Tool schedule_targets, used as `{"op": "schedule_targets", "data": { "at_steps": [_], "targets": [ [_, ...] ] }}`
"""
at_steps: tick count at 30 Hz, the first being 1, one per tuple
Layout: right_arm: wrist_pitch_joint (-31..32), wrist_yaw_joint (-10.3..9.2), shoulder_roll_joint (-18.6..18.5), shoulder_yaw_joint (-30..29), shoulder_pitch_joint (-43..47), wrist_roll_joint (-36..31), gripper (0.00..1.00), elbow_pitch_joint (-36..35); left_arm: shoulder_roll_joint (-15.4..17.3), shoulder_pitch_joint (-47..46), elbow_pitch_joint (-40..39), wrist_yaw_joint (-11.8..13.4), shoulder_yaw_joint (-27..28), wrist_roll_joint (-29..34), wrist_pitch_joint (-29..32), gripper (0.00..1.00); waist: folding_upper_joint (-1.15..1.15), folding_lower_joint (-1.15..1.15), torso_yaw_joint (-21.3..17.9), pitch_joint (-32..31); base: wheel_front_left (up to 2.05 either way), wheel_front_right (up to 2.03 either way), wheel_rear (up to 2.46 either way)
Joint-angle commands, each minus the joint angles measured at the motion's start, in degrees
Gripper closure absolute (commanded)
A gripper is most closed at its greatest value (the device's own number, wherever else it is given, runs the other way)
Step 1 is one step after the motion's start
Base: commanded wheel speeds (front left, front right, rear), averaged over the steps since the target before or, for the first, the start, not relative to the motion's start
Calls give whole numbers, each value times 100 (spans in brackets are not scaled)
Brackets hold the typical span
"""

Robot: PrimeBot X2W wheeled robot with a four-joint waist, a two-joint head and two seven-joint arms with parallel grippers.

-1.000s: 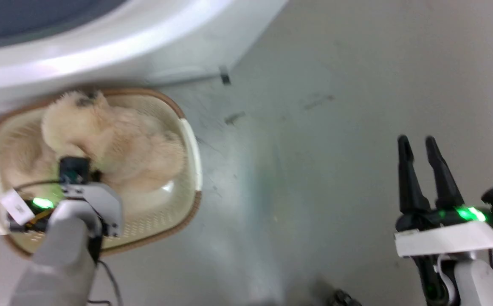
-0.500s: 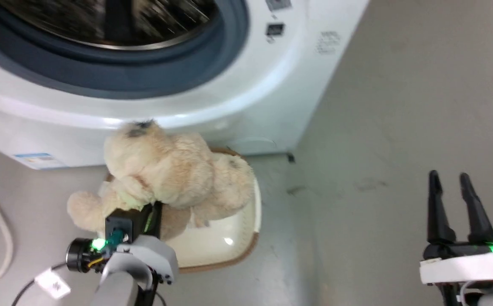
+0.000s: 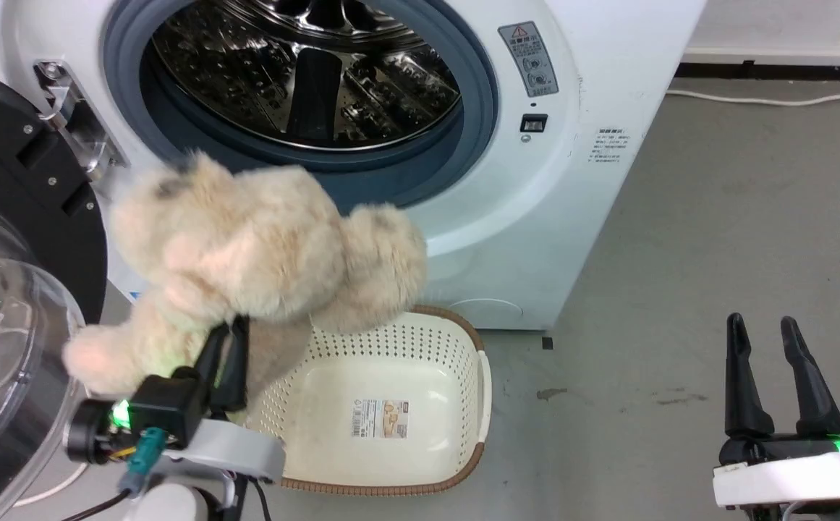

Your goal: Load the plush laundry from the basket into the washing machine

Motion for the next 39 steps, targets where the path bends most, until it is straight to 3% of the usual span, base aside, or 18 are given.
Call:
{"op": "schedule_targets", "data": {
  "at_steps": [1,9,18,31,39],
  "targets": [
    [-24,5,7,23,44,8,0,-32,6,-12,-137,-43,37,43,-32,100,0,2,-40,55,0,0,0],
    [-24,5,7,158,-159,33,0,-198,335,-660,-536,-289,193,230,-28,100,0,2,-335,903,0,0,0],
    [-24,5,7,286,-825,152,0,-288,1035,-2923,-156,-494,352,368,755,100,0,2,-864,2298,0,0,0],
    [-24,5,7,535,-1402,422,0,-276,1589,-6529,1890,-682,-69,790,1671,100,0,2,-1411,3437,0,0,0],
    [-24,5,7,670,-1560,550,0,-273,1811,-7776,3449,-737,-505,1079,2085,100,0,2,-1583,3734,0,0,0]
  ]
}}
